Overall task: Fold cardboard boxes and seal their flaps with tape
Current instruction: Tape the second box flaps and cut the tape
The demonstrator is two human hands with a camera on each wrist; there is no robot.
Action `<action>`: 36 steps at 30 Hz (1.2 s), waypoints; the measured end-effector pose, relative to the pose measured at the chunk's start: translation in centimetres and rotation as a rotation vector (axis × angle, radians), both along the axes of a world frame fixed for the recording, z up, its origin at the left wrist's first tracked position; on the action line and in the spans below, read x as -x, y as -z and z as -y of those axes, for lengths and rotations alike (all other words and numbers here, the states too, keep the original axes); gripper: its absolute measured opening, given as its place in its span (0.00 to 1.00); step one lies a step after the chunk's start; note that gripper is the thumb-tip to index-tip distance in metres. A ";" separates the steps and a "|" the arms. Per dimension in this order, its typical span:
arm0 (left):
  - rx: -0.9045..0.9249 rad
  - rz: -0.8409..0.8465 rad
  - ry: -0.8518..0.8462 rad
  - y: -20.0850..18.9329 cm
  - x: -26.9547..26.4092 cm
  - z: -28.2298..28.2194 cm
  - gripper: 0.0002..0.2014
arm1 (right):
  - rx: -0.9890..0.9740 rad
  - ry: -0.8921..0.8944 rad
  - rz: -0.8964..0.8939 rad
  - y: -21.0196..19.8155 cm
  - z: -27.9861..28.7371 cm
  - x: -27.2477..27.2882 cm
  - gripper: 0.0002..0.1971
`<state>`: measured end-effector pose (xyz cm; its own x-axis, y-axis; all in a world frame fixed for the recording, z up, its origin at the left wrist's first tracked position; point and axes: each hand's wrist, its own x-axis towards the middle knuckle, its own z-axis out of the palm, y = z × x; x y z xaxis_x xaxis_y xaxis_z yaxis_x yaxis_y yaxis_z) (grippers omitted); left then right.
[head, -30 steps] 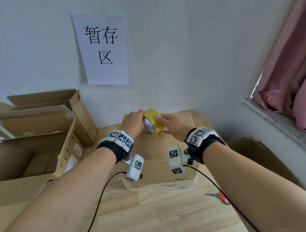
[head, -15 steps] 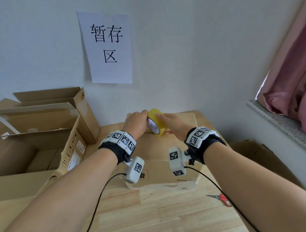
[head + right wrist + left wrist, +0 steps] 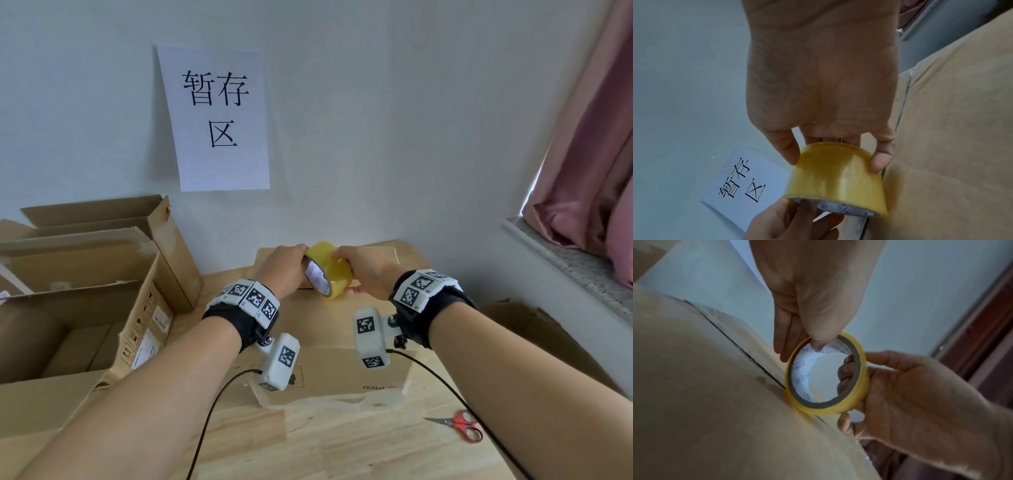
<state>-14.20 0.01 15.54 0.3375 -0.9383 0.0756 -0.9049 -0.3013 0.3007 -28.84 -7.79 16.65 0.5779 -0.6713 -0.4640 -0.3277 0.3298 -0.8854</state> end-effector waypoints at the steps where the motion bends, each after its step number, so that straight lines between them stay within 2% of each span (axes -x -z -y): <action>1: -0.001 -0.008 0.001 0.0 0.0 0.0 0.13 | -0.004 -0.011 0.015 -0.1 -0.1 0.2 0.10; 4: 0.000 -0.012 -0.003 0.1 0.1 0.0 0.13 | -0.006 -0.006 0.047 0.0 -0.3 0.6 0.05; 9: 0.007 -0.008 -0.017 0.2 0.3 -0.2 0.13 | -0.004 0.028 0.031 -0.3 -0.9 0.6 0.04; 21: -0.006 0.027 -0.036 -0.1 0.8 -0.3 0.12 | 0.093 0.039 -0.006 0.0 -1.4 0.5 0.09; 25: 0.028 -0.051 -0.041 -0.1 0.7 -0.8 0.12 | 0.141 0.031 -0.019 0.1 -1.5 0.2 0.11; 31: -0.030 -0.107 -0.007 -0.9 0.5 -1.3 0.12 | 0.205 0.023 -0.046 -0.1 -1.4 0.1 0.11; 34: -0.177 -0.189 0.051 -2.4 -0.2 -1.6 0.18 | 0.237 -0.044 -0.049 -0.2 -1.3 0.1 0.12; 36: -0.143 -0.306 0.043 -3.7 -0.8 -1.6 0.22 | 0.263 -0.117 -0.068 -0.4 -1.4 0.0 0.16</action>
<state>-13.43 1.63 19.25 0.2843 -0.9459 -0.1563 -0.7919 -0.3236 0.5178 -28.80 -6.38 17.02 0.6321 -0.7045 -0.3227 -0.4112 0.0481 -0.9103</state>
